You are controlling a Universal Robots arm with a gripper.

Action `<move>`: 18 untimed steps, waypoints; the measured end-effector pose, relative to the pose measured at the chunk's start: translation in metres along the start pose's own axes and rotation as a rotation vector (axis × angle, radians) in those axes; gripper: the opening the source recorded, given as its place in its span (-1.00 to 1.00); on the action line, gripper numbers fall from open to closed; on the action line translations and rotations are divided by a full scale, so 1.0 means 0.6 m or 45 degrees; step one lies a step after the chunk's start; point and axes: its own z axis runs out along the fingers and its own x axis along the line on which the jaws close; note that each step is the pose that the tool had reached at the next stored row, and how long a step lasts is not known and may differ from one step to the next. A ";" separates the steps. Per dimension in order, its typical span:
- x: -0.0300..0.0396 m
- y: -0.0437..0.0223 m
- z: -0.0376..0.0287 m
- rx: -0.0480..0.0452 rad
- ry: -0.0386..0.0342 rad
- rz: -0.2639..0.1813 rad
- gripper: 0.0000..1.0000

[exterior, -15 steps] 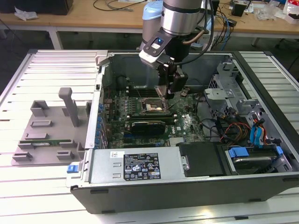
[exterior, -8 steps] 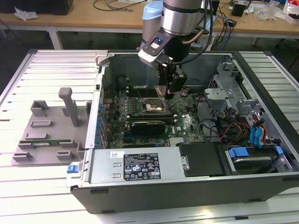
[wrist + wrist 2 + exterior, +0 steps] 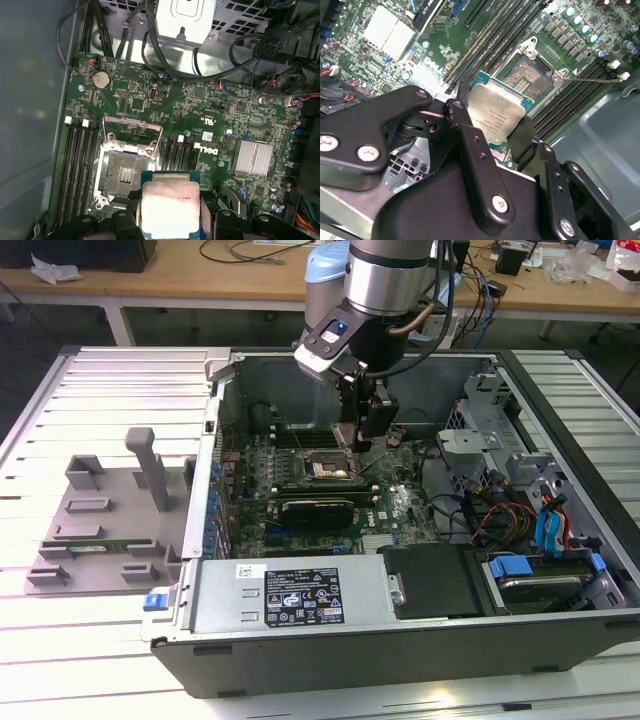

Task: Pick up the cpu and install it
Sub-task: 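Place the cpu into insertion slot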

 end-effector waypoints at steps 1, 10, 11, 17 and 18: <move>0.000 0.000 0.000 0.001 0.0004 0.013 0.09; 0.000 0.000 0.000 0.004 0.0027 0.060 0.09; 0.000 0.000 0.000 0.004 0.0030 0.066 0.09; 0.000 0.000 0.000 0.006 0.0040 0.096 0.09; 0.000 0.000 0.000 0.006 0.0045 0.104 0.09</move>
